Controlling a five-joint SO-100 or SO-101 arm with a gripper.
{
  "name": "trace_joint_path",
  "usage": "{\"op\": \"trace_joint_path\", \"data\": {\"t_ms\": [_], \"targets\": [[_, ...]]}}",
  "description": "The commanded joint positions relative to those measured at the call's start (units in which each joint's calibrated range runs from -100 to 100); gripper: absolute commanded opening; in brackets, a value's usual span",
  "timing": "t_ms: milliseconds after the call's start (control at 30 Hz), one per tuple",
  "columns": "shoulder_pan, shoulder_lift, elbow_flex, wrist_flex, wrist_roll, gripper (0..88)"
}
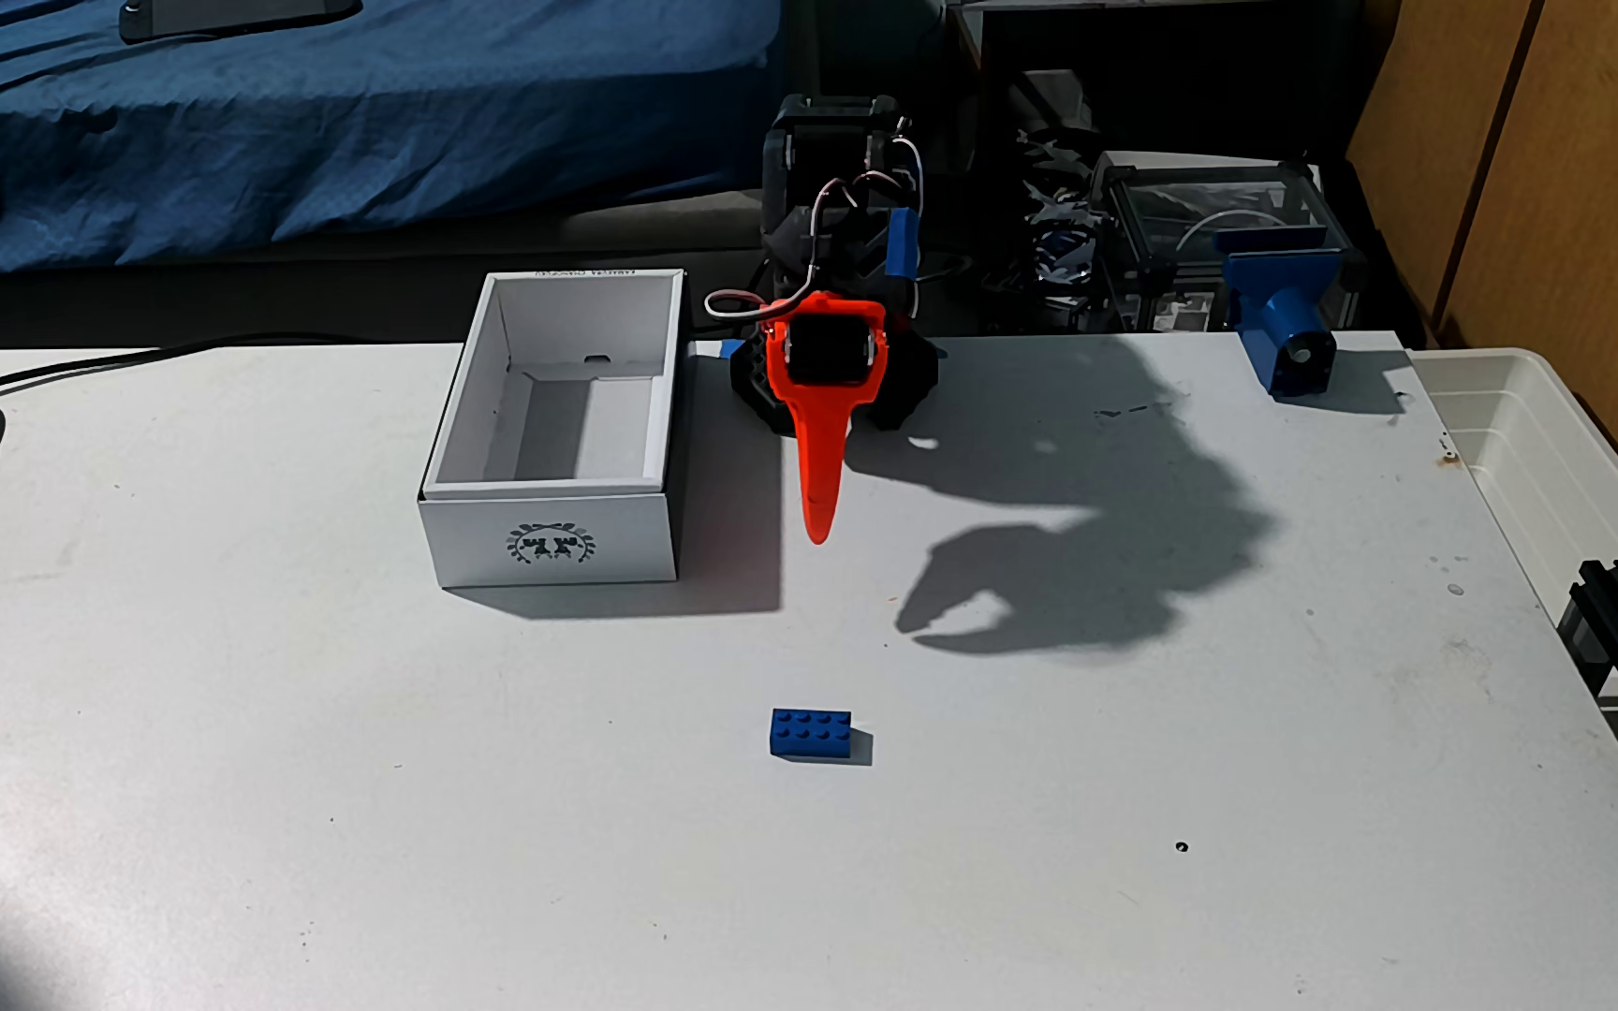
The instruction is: Grab the blue brick and place in box
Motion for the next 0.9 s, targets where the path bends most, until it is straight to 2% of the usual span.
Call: {"op": "trace_joint_path", "data": {"t_ms": [0,300,533,867], "targets": [[-0.16,-0.59,-0.24,-0.82,0.18,1.0],[-6.17,-0.59,0.02,-4.0,0.08,0.9],[-5.73,-0.59,-3.88,-2.54,0.24,0.9],[-3.05,-0.51,-13.73,5.22,0.29,0.9]]}}
